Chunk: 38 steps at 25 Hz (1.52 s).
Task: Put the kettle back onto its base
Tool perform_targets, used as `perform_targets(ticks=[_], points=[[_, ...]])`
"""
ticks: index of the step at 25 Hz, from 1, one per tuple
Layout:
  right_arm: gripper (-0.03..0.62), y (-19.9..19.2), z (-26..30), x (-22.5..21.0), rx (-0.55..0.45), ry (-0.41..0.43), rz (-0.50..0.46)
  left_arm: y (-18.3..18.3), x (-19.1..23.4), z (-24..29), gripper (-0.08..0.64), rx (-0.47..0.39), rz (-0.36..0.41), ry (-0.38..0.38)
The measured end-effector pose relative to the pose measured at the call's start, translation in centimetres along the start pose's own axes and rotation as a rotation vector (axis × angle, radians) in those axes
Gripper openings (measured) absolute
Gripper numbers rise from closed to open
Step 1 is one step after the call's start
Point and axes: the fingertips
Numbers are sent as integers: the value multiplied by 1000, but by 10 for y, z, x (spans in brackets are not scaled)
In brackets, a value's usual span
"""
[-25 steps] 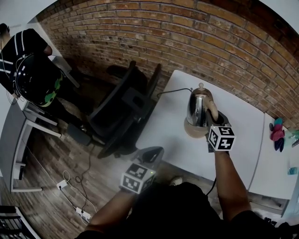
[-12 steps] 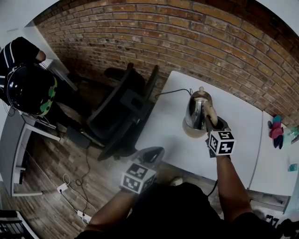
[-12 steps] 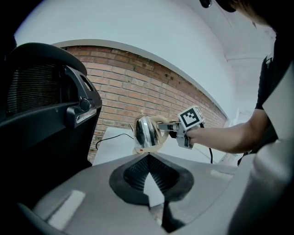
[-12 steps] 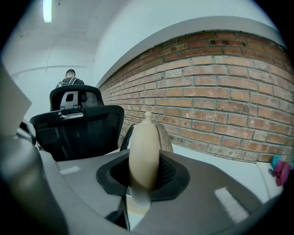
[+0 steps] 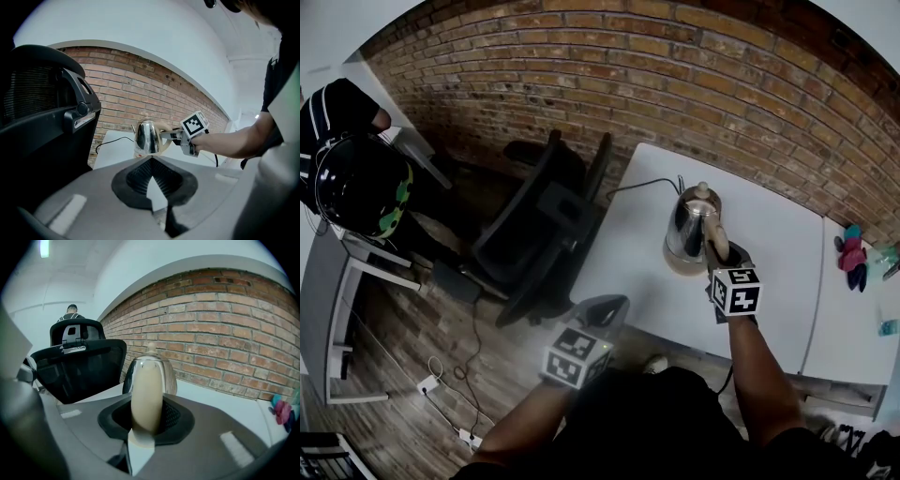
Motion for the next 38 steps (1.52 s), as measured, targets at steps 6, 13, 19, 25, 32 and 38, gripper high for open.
perform_targets(ticks=[6,13,19,25,32,38], points=[[107,-20,1,1,18,-6,23,-4,2,-4,0,5,1,1],[107,-26,0,1,35,-6,41,-6,2,-6,0,12,0,-6],[109,-36,-4,2,44,-12,48,-6,-2,-7,0,12,9,-14],[110,-45,-7,3,55,-15,62,-7,-6,-9,0,11,20,-20],[118,-70,-3,8,115,-8,54,-7,-9,-12,0,16,18,-21],[120,-83,2,12,132,-6,56,-11,-11,-9,0,15,15,-28]])
Point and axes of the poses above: the fingertips, and each gripper's own axes: z forward along the fingers, x to its left, y out of its top, and after that the axes turned 12 degrees about x, right-handed
